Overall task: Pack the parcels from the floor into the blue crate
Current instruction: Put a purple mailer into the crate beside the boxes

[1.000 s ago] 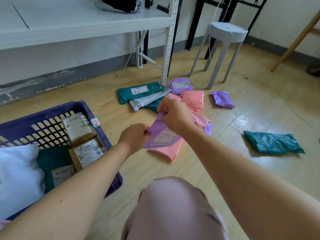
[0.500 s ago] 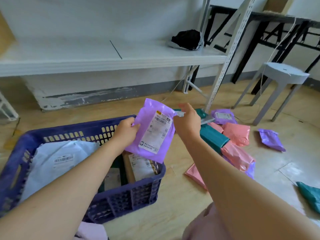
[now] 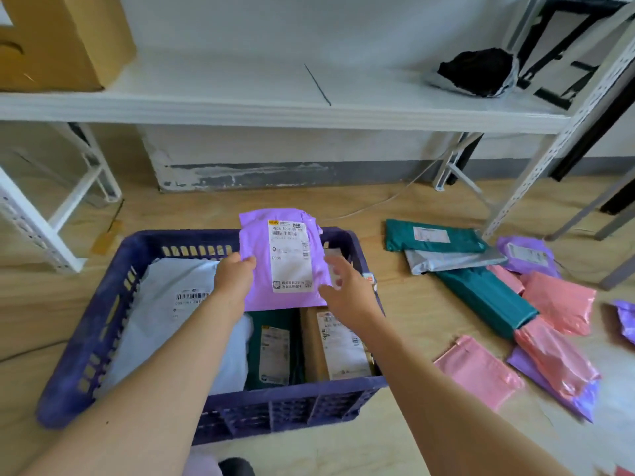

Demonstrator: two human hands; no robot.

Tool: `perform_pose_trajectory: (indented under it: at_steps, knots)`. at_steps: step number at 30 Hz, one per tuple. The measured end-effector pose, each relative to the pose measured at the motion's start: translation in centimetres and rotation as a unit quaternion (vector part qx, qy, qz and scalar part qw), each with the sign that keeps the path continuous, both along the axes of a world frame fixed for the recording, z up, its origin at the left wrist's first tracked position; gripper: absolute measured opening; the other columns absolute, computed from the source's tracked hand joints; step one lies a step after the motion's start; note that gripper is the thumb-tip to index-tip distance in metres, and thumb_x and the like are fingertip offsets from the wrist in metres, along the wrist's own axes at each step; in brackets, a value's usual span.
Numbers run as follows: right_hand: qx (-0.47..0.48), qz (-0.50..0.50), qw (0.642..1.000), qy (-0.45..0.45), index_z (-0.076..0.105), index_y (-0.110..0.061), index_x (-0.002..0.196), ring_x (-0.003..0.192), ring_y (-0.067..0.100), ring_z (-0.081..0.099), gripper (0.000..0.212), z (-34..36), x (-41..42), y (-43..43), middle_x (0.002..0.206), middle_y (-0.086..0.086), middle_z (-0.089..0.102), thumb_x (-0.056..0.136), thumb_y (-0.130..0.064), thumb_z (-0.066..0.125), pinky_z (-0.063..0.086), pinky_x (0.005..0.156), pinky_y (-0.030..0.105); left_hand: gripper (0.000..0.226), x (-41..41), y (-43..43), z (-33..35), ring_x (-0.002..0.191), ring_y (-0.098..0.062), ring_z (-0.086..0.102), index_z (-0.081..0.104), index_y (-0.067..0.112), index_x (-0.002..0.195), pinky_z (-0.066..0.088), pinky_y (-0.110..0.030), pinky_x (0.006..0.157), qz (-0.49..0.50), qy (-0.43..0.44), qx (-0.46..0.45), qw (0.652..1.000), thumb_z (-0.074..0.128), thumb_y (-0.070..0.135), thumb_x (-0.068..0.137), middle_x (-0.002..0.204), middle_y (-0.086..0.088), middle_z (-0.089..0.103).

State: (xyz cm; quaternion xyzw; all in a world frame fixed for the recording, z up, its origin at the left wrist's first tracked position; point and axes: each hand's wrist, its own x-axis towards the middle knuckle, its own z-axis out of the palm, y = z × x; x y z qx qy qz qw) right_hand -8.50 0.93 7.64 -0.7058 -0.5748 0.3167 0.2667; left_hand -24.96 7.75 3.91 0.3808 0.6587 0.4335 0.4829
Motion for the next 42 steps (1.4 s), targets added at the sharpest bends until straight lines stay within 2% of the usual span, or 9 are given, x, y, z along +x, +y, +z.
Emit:
perform_pose_trajectory:
  at_steps: [5, 9, 12, 18, 20, 23, 26, 31, 42]
  knots:
    - [-0.042, 0.059, 0.997, -0.021, 0.04, -0.024, 0.14, 0.113, 0.025, 0.056, 0.054, -2.3, -2.2, 2.0, 0.133, 0.005, 0.054, 0.089, -0.007, 0.048, 0.047, 0.087, 0.031, 0.027, -3.2, 0.2, -4.1, 0.085, -0.022, 0.04, 0.048, 0.017, 0.07, 0.029, -0.027, 0.074, 0.059, 0.052, -0.054, 0.995, 0.042, 0.011, 0.096, 0.091, -0.012, 0.049]
    - [-0.064, 0.092, 0.992, -0.058, 0.045, -0.026, 0.136, 0.111, 0.022, 0.057, 0.051, -4.4, -3.4, 3.6, 0.135, 0.002, 0.052, 0.089, -0.006, 0.045, 0.046, 0.081, 0.026, 0.021, -4.0, 0.8, -6.7, 0.087, -0.022, 0.044, 0.06, 0.01, 0.107, 0.031, -0.027, 0.074, 0.053, 0.062, -0.088, 0.993, 0.042, 0.011, 0.096, 0.098, -0.01, 0.052]
    - [-0.085, 0.11, 0.987, -0.084, 0.048, -0.026, 0.133, 0.111, 0.021, 0.056, 0.047, -6.0, -4.2, 4.6, 0.13, 0.002, 0.055, 0.09, -0.008, 0.046, 0.047, 0.082, 0.027, 0.027, -3.5, 1.5, -8.4, 0.088, -0.023, 0.047, 0.06, 0.005, 0.115, 0.033, -0.027, 0.074, 0.035, 0.056, -0.103, 0.992, 0.042, 0.012, 0.096, 0.102, -0.011, 0.056]
    - [-0.1, 0.13, 0.979, -0.123, 0.051, -0.019, 0.131, 0.115, 0.026, 0.053, 0.049, -7.5, -5.3, 6.5, 0.128, 0.008, 0.055, 0.085, -0.002, 0.045, 0.043, 0.092, 0.029, 0.022, -1.4, 3.0, -11.3, 0.077, -0.025, 0.048, 0.058, 0.005, 0.087, 0.034, -0.029, 0.069, -0.069, 0.129, -0.124, 0.981, 0.038, 0.01, 0.095, 0.096, -0.02, 0.062]
    - [-0.109, 0.146, 0.973, -0.139, 0.052, -0.015, 0.13, 0.115, 0.028, 0.054, 0.045, -8.3, -5.9, 7.1, 0.126, 0.01, 0.057, 0.087, -0.004, 0.045, 0.044, 0.092, 0.03, 0.022, -0.6, 3.1, -12.2, 0.095, -0.033, 0.055, 0.058, 0.004, 0.101, 0.04, -0.034, 0.076, -0.145, 0.238, -0.119, 0.953, 0.038, 0.006, 0.094, 0.119, -0.022, 0.059]
    - [-0.137, 0.153, 0.968, -0.148, 0.052, -0.012, 0.129, 0.115, 0.028, 0.054, 0.039, -9.7, -6.8, 7.8, 0.127, 0.01, 0.056, 0.091, -0.011, 0.045, 0.045, 0.091, 0.031, 0.06, -0.1, 2.5, -13.1, 0.135, -0.032, 0.032, 0.025, 0.007, 0.145, 0.036, -0.04, 0.102, -0.164, 0.44, 0.014, 0.883, 0.044, 0.002, 0.088, 0.151, -0.014, 0.026]
    - [-0.158, 0.147, 0.964, -0.156, 0.052, -0.012, 0.128, 0.112, 0.028, 0.055, 0.037, -11.2, -7.3, 8.4, 0.125, 0.011, 0.057, 0.093, -0.016, 0.044, 0.045, 0.087, 0.029, 0.058, -0.7, 2.2, -13.5, 0.142, -0.024, 0.021, 0.027, 0.018, 0.145, 0.019, -0.042, 0.113, -0.255, 0.563, 0.094, 0.78, 0.047, 0.017, 0.091, 0.154, -0.007, 0.022]
    - [-0.209, 0.155, 0.956, -0.14, 0.051, -0.005, 0.125, 0.11, 0.03, 0.056, 0.034, -13.2, -8.3, 9.5, 0.122, 0.014, 0.059, 0.093, -0.014, 0.042, 0.039, 0.075, 0.024, 0.045, -1.7, 2.1, -14.2, 0.138, -0.024, 0.027, 0.034, 0.015, 0.138, 0.003, -0.044, 0.117, -0.377, 0.63, -0.013, 0.678, 0.038, 0.022, 0.094, 0.147, -0.009, 0.029]
    - [-0.261, 0.125, 0.954, -0.077, 0.046, -0.003, 0.129, 0.122, 0.033, 0.047, 0.037, -15.5, -9.8, 10.9, 0.132, 0.019, 0.051, 0.095, -0.014, 0.038, 0.039, 0.093, 0.029, 0.063, -0.7, 5.1, -15.4, 0.143, -0.023, 0.015, 0.011, 0.019, 0.149, 0.001, -0.048, 0.115, -0.491, 0.651, -0.117, 0.566, 0.037, 0.038, 0.094, 0.153, -0.011, 0.021]
